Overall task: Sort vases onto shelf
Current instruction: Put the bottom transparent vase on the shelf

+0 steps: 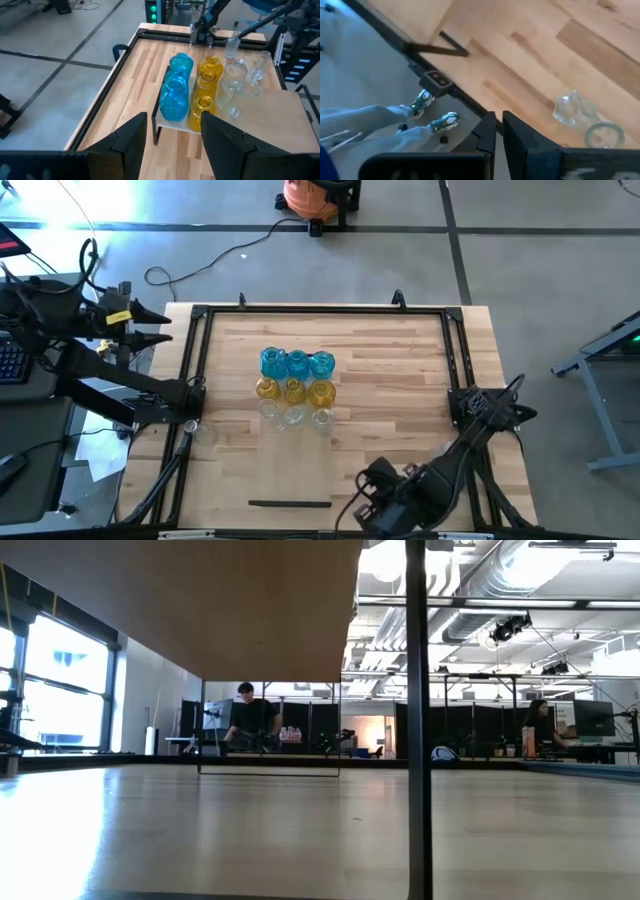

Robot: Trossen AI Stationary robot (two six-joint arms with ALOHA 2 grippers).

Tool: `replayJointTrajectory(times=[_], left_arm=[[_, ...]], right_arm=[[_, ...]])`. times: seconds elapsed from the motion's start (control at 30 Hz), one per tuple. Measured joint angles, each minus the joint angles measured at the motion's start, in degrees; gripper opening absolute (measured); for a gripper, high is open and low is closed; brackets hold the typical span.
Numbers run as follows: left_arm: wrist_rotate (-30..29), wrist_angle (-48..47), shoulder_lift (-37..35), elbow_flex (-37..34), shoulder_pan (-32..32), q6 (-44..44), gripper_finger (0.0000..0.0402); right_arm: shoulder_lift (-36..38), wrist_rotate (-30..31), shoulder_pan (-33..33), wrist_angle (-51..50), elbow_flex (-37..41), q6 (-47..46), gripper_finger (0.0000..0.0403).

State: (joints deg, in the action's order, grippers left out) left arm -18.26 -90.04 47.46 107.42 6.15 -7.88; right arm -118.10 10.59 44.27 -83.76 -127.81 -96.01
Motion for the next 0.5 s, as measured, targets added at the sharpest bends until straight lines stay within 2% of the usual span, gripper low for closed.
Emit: replayJointTrajectory(times=[0.2, 0.5], left_arm=[[0.36, 0.01, -0.63, 0.0, 0.0, -0.81, 0.0174], [1.24, 0.02, -0.87, 0.0, 0.0, -0.94, 0.0174]], right_arm=[[0.02, -3.98, -1.41, -6.42, 0.22, -1.66, 0.0016], [0.13, -18.6, -2.29, -6.19, 4.02, -2.58, 0.003]])
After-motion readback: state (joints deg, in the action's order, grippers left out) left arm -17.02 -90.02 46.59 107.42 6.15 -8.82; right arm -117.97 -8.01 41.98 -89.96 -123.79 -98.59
